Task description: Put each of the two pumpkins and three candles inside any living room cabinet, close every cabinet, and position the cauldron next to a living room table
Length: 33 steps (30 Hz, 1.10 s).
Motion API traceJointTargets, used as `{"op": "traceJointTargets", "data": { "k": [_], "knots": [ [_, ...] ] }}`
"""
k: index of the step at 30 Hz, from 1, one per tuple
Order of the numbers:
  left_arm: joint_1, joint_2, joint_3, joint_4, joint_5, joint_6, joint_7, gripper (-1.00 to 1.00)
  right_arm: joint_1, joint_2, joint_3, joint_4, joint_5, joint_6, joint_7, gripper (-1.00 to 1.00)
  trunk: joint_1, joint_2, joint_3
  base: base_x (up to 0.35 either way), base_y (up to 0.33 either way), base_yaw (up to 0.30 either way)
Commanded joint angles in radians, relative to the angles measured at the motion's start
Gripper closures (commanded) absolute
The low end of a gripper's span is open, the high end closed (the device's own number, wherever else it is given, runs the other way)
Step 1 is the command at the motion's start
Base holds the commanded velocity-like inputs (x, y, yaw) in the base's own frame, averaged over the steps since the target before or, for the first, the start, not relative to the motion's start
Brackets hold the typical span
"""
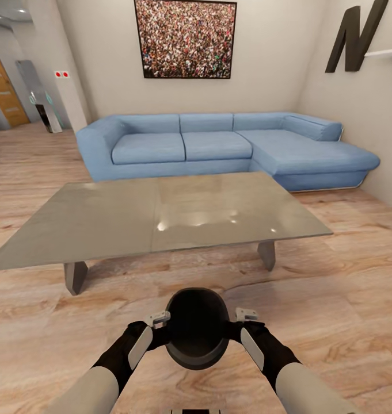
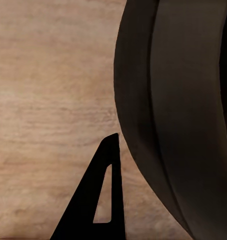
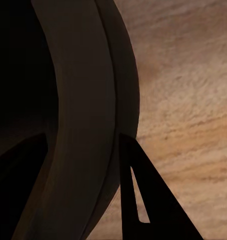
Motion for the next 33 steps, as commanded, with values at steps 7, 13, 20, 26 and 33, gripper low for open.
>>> {"op": "traceJointTargets", "data": {
  "k": [7, 13, 20, 26, 33],
  "knots": [
    [0.0, 0.0, 0.0, 0.0, -0.006, 0.001, 0.001, 1.0, -0.001, 0.0, -0.002, -0.028, -0.004, -0.001, 0.003, 1.0, 0.0, 0.0, -0.004, 0.0, 0.0, 0.282],
    [0.0, 0.001, 0.0, 0.0, -0.006, 0.001, 0.001, 1.0, -0.001, 0.0, -0.001, -0.028, -0.004, -0.001, 0.003, 1.0, 0.001, -0.001, -0.012, 0.0, 0.0, 0.288],
    [0.0, 0.001, 0.0, 0.0, -0.006, 0.002, 0.001, 1.0, -0.001, 0.0, -0.001, -0.028, -0.004, -0.001, 0.003, 1.0, 0.001, -0.001, -0.012, 0.057, 0.0, 0.149],
    [0.0, 0.001, 0.0, 0.0, -0.006, 0.002, 0.001, 1.0, -0.001, 0.0, -0.001, -0.028, -0.004, -0.001, 0.003, 1.0, 0.001, -0.001, -0.012, 0.294, 0.0, 0.003],
    [0.0, 0.001, 0.0, 0.0, -0.006, 0.003, 0.002, 1.0, 0.0, 0.0, -0.001, -0.028, -0.004, -0.001, 0.003, 1.0, 0.001, -0.001, -0.012, 0.191, 0.0, 0.0]
  ]
}}
